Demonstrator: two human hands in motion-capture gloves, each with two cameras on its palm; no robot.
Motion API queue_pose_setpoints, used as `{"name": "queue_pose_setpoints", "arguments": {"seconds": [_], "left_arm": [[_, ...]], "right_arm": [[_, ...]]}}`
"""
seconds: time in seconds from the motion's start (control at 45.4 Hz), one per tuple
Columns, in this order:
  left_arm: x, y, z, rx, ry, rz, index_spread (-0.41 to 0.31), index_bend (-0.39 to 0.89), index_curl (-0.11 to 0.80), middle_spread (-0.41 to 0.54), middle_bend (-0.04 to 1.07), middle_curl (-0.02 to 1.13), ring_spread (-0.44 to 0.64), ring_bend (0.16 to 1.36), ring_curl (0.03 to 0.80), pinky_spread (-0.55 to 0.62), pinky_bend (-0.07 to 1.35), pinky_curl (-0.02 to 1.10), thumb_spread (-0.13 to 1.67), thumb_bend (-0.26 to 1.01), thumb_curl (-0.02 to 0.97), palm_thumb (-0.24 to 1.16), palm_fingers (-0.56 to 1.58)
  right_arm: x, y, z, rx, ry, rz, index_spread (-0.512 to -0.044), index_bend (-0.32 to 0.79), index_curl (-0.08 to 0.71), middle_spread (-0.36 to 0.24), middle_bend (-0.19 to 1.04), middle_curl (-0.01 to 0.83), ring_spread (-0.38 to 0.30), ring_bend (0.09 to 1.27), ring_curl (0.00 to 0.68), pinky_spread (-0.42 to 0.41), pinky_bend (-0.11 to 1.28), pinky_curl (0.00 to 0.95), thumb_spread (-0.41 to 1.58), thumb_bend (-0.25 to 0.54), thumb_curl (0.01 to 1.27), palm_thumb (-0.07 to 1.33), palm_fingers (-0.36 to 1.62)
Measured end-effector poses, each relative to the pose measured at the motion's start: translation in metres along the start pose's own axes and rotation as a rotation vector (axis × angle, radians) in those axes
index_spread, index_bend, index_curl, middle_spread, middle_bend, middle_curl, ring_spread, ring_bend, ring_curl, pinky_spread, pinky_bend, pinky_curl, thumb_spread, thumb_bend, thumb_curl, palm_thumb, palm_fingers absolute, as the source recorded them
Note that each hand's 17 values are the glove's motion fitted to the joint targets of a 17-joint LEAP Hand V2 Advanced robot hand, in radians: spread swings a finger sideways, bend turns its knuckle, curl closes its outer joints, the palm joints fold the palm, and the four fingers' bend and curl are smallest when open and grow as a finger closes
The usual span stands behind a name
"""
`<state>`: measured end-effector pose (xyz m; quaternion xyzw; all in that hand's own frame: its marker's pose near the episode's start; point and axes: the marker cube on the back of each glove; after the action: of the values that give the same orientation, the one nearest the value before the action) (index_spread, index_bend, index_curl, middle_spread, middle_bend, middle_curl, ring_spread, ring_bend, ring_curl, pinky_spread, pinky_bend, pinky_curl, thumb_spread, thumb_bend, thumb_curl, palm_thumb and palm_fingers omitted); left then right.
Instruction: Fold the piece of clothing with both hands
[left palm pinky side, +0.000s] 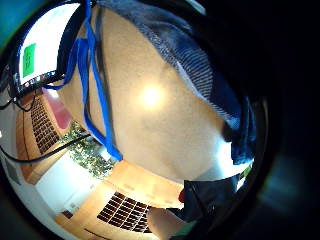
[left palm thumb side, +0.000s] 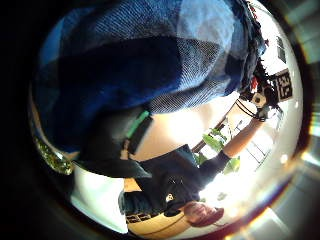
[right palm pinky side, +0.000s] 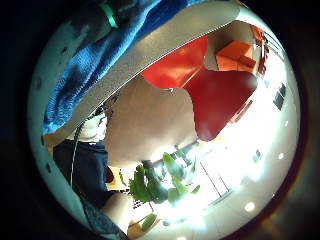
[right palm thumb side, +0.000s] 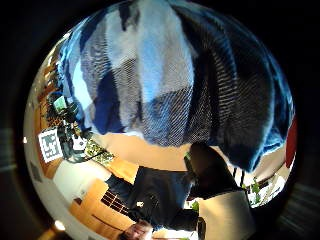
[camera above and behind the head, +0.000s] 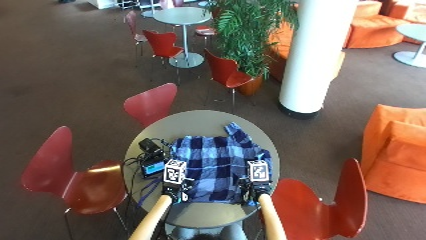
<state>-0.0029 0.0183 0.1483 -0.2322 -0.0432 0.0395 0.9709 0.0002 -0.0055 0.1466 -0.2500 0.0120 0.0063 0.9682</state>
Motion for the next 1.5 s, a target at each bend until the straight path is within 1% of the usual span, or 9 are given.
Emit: {"name": "queue_pose_setpoints", "arguments": {"seconds": [0.286, 0.353, 0.441, 0.551, 0.749, 0.904, 1.014, 1.256, 1.499], "left_arm": [[0.007, 0.015, 0.005, 0.11, -0.093, 0.006, -0.199, 0.15, 0.31, -0.111, 0.32, 0.33, -0.07, 0.48, 0.273, -0.21, 0.66, 0.35, 1.02, 0.01, 0.334, 0.42, 0.77], [0.007, -0.008, 0.019, 0.187, -0.163, 0.056, -0.219, 0.19, 0.333, -0.157, 0.32, 0.35, -0.16, 0.46, 0.282, -0.28, 0.69, 0.36, 1.06, 0.04, 0.343, 0.5, 0.99], [0.002, -0.053, 0.042, 0.237, -0.251, 0.111, -0.244, 0.17, 0.345, -0.208, 0.29, 0.37, -0.24, 0.44, 0.301, -0.35, 0.72, 0.39, 1.1, 0.06, 0.347, 0.58, 1.14], [-0.001, -0.038, 0.034, 0.131, -0.263, 0.14, -0.262, 0.15, 0.356, -0.252, 0.29, 0.4, -0.3, 0.46, 0.335, -0.39, 0.73, 0.41, 1.13, 0.06, 0.343, 0.63, 1.21], [-0.006, 0.037, -0.023, 0.084, -0.244, 0.196, -0.282, 0.15, 0.368, -0.302, 0.34, 0.44, -0.35, 0.48, 0.369, -0.42, 0.69, 0.41, 1.15, 0.04, 0.328, 0.66, 1.24], [-0.008, 0.091, -0.077, 0.081, -0.227, 0.24, -0.291, 0.15, 0.375, -0.321, 0.35, 0.46, -0.37, 0.48, 0.384, -0.43, 0.7, 0.42, 1.17, 0.01, 0.314, 0.67, 1.26], [-0.015, 0.113, -0.122, 0.165, -0.217, 0.224, -0.294, 0.15, 0.379, -0.327, 0.36, 0.47, -0.37, 0.49, 0.393, -0.44, 0.7, 0.42, 1.18, -0.01, 0.308, 0.68, 1.26], [-0.024, 0.118, -0.177, 0.25, -0.202, 0.183, -0.292, 0.15, 0.391, -0.334, 0.36, 0.49, -0.38, 0.5, 0.408, -0.44, 0.7, 0.43, 1.2, -0.01, 0.294, 0.68, 1.26], [-0.029, 0.102, -0.207, 0.248, -0.184, 0.164, -0.291, 0.15, 0.397, -0.332, 0.37, 0.51, -0.38, 0.5, 0.417, -0.44, 0.69, 0.43, 1.2, -0.01, 0.285, 0.68, 1.26]], "right_arm": [[0.0, 0.005, -0.005, 0.114, -0.024, -0.013, -0.401, 0.16, 0.226, -0.13, 0.23, 0.33, -0.112, 0.54, 0.316, 0.099, 0.63, 0.327, 0.94, 0.007, 0.41, 0.84, 0.48], [0.002, 0.005, -0.007, 0.19, -0.005, 0.009, -0.371, 0.19, 0.253, -0.164, 0.25, 0.347, -0.175, 0.56, 0.331, -0.122, 0.69, 0.334, 0.93, 0.039, 0.44, 0.93, 0.91], [0.0, 0.006, -0.01, 0.239, 0.054, -0.018, -0.333, 0.2, 0.296, -0.197, 0.23, 0.364, -0.223, 0.57, 0.352, -0.247, 0.67, 0.337, 0.86, 0.033, 0.46, 0.98, 1.15], [-0.007, 0.023, -0.013, 0.123, 0.12, -0.067, -0.309, 0.21, 0.35, -0.246, 0.25, 0.393, -0.256, 0.57, 0.391, -0.317, 0.64, 0.357, 0.79, 0.007, 0.49, 1.02, 1.23], [0.013, -0.005, -0.021, -0.097, 0.062, -0.154, -0.295, 0.17, 0.378, -0.265, 0.24, 0.417, -0.273, 0.57, 0.41, -0.356, 0.6, 0.357, 0.69, -0.028, 0.53, 1.02, 1.26], [0.019, 0.055, -0.064, -0.147, 0.085, -0.012, -0.292, 0.17, 0.388, -0.264, 0.24, 0.432, -0.278, 0.56, 0.415, -0.373, 0.59, 0.357, 0.64, -0.032, 0.55, 1.02, 1.27], [0.007, 0.109, -0.108, -0.008, 0.067, -0.175, -0.292, 0.16, 0.391, -0.26, 0.25, 0.441, -0.28, 0.56, 0.42, -0.377, 0.59, 0.359, 0.62, -0.03, 0.56, 1.02, 1.27], [0.005, 0.137, -0.163, 0.129, 0.092, -0.144, -0.292, 0.16, 0.398, -0.265, 0.25, 0.457, -0.281, 0.56, 0.43, -0.385, 0.57, 0.364, 0.61, -0.03, 0.58, 1.01, 1.29], [0.008, 0.114, -0.189, 0.124, 0.114, -0.094, -0.291, 0.17, 0.406, -0.262, 0.26, 0.467, -0.281, 0.56, 0.435, -0.388, 0.57, 0.367, 0.61, -0.029, 0.6, 1.01, 1.29]]}}
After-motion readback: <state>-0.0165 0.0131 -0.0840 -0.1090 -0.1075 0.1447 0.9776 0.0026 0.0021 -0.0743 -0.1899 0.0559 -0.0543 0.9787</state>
